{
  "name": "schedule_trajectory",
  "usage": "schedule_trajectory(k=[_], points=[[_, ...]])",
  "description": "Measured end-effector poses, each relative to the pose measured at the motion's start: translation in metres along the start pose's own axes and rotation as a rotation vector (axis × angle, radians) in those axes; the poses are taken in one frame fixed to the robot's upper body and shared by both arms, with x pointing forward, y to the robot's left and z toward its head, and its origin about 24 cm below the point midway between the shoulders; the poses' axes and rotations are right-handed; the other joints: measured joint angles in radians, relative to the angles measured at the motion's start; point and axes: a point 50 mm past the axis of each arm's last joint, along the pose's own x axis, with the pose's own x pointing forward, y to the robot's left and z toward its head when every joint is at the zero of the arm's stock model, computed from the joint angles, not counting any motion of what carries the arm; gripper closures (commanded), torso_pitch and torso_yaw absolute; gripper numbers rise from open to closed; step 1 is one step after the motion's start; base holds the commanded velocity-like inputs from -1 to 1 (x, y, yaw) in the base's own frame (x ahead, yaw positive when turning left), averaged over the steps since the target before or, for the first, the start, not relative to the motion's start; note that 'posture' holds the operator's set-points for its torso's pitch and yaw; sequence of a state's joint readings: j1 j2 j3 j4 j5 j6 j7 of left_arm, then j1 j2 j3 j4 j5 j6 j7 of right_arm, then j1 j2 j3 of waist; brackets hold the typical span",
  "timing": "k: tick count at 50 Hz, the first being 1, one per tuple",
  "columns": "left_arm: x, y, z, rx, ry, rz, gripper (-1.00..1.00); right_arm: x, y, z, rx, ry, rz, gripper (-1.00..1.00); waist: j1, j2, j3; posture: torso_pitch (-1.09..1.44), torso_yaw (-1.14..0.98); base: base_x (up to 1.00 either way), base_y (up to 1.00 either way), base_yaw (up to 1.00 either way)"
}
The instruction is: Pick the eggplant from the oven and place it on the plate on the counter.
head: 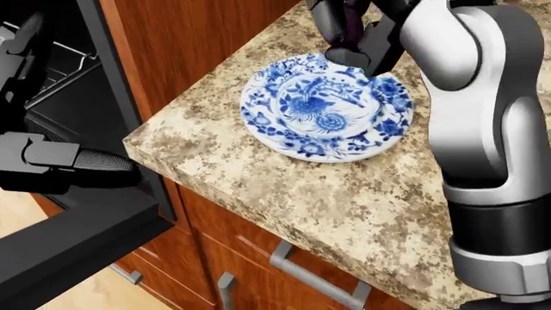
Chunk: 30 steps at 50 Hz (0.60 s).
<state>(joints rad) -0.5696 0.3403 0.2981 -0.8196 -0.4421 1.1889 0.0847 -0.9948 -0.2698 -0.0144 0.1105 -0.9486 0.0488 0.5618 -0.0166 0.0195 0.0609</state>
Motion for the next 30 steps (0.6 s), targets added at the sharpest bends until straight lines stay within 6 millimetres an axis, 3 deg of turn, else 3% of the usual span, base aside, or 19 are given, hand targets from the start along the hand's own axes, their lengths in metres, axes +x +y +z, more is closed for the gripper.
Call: schedule_trajectory(k=[11,30], points=[[0.001,-0.001,0.0,0.0,0.002,-0.004,-1.0,0.004,0.01,0.015,-0.09,-0.056,0.026,1.0,0.004,-0.002,-0.005,0.0,0.0,0.0,0.0,0.0],[-0.002,0.004,-0.004,-0.009,0.005,0.009,-1.0,0.006,0.039,0.001,-0.162,-0.02,0.101,1.0,0.006,-0.002,-0.011,0.0,0.0,0.0,0.0,0.0]])
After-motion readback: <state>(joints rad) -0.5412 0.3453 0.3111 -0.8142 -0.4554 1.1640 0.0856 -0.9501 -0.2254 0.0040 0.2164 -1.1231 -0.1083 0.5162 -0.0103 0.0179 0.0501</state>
